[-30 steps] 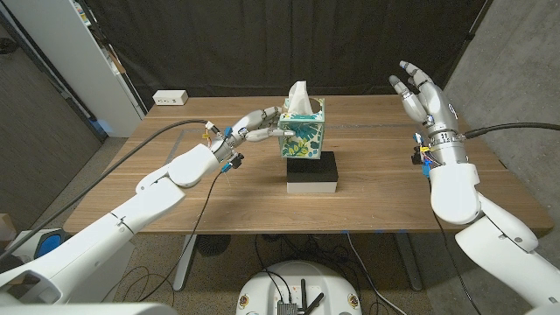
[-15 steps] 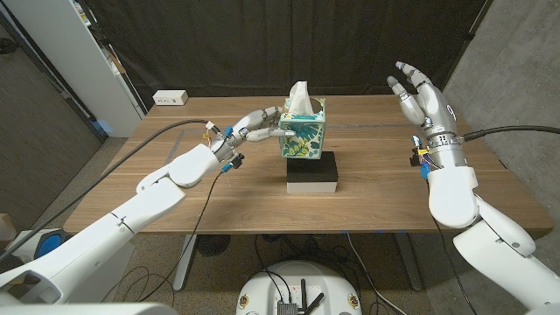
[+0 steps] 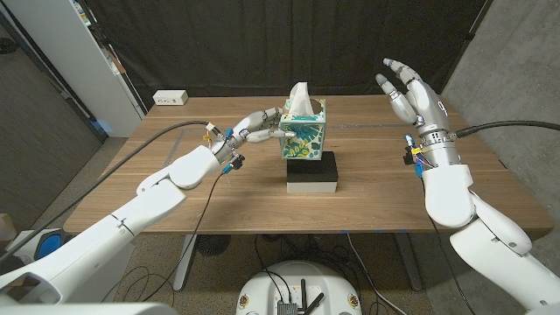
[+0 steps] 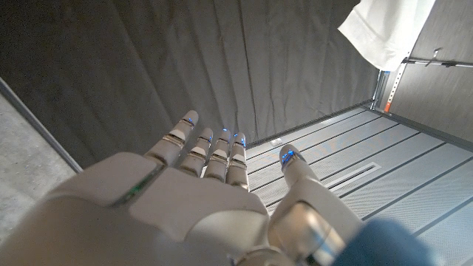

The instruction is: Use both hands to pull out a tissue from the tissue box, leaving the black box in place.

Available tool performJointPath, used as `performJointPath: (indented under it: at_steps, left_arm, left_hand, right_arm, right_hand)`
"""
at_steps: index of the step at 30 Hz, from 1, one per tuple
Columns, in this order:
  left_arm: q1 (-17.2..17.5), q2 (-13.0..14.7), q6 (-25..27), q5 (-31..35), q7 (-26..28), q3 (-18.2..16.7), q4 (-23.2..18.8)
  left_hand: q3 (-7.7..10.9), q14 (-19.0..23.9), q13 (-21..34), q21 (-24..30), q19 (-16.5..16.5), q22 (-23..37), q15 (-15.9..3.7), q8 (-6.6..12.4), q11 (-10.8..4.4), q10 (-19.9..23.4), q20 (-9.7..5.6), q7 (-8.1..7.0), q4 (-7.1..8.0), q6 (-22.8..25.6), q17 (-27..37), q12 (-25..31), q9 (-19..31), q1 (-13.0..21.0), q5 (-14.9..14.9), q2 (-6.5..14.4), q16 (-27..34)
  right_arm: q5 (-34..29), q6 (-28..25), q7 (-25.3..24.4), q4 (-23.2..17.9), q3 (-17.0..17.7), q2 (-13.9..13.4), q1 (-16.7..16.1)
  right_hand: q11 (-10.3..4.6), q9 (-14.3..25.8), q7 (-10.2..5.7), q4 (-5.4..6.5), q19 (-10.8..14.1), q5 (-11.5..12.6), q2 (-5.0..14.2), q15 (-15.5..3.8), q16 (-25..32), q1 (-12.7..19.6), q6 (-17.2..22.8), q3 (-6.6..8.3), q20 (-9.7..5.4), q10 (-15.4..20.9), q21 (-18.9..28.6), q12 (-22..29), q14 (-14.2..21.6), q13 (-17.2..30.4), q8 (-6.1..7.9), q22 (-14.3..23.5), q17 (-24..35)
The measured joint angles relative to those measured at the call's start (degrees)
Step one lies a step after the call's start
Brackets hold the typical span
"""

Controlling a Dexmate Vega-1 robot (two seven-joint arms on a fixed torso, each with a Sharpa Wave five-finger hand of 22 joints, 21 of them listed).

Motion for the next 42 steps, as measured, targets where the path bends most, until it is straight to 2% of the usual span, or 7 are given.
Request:
performJointPath:
  at_steps: [18,26,42]
  left_arm:
    - [1.38,0.44,-0.47,0.20,0.84,-0.78,-0.89]
    - [1.79,0.55,-0.56,0.33,1.00,-1.00,-1.28]
    - [2.34,0.76,-0.60,0.61,1.34,-1.25,-1.83]
  left_hand:
    - [0.42,0.00,-0.01,0.00,0.00,0.00,0.00,-0.21,0.00,0.00,0.00,0.00,-0.06,0.00,0.00,0.00,0.00,0.01,-0.01,-0.01,0.00]
    - [0.41,0.00,-0.01,0.00,0.00,0.00,0.00,-0.21,0.00,0.00,0.00,0.00,-0.07,0.00,0.00,0.00,0.00,-0.29,-0.01,-0.32,0.00]
    - [0.56,0.00,-0.01,0.00,0.01,0.00,0.01,-0.22,0.00,0.00,0.00,-0.01,0.07,0.00,0.01,0.00,0.00,-0.29,-0.01,-0.32,0.00]
  right_arm:
    - [-1.74,1.23,4.15,-0.74,-2.59,-1.30,3.51]
    - [-2.47,1.25,5.25,-1.13,-3.38,-1.73,4.40]
    - [-3.38,1.53,6.95,-1.45,-5.60,-2.87,6.81]
  right_hand:
    - [0.00,-0.01,-0.01,-0.64,0.00,0.01,0.01,0.00,0.00,0.01,0.00,-0.14,-0.01,0.00,0.00,0.00,0.00,-0.01,0.00,-0.01,0.01]
    - [0.00,-0.01,-0.23,-0.96,0.00,0.01,0.39,0.00,0.00,0.38,0.22,0.19,-0.01,-0.01,0.00,0.00,0.00,-0.01,0.00,-0.01,0.01]
    - [-0.01,-0.01,-0.54,-1.19,0.00,0.01,0.38,0.00,-0.01,0.38,0.53,-0.07,-0.02,-0.01,0.00,0.00,0.00,-0.01,0.00,-0.02,0.02]
